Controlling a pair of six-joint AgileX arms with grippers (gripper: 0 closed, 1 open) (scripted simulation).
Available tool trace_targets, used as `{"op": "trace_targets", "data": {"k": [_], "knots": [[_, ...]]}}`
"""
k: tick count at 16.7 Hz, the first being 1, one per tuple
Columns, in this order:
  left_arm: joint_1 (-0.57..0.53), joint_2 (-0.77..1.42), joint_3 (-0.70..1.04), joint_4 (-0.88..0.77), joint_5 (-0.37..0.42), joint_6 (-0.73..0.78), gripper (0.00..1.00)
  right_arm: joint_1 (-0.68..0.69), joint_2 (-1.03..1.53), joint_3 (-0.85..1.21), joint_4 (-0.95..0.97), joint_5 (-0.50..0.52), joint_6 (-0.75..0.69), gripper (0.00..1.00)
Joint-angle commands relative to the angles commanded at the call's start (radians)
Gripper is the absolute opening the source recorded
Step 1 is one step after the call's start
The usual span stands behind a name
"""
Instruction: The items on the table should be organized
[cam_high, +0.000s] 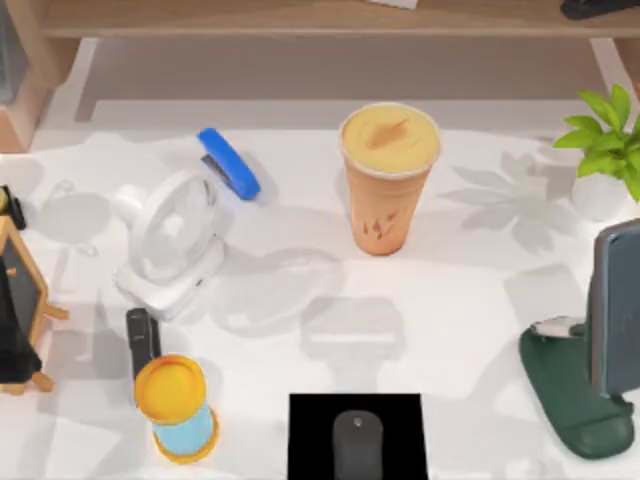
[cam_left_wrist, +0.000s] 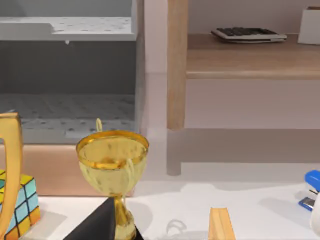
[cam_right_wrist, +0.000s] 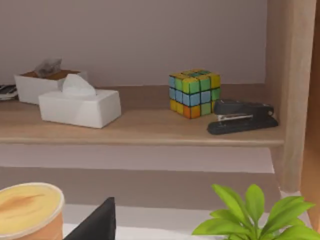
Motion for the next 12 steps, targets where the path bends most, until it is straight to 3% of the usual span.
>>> {"op": "trace_targets", "data": {"k": [6, 12], "knots": [[0.000, 0.000, 0.000, 0.000, 0.000, 0.000, 1.00, -0.261, -0.138, -0.224, 0.124, -0.125, -0.061, 1.00], [0.000, 0.000, 0.000, 0.000, 0.000, 0.000, 1.00, -0.309, -0.158, -0.321, 0.138, -0.150, -0.068, 1.00]]}}
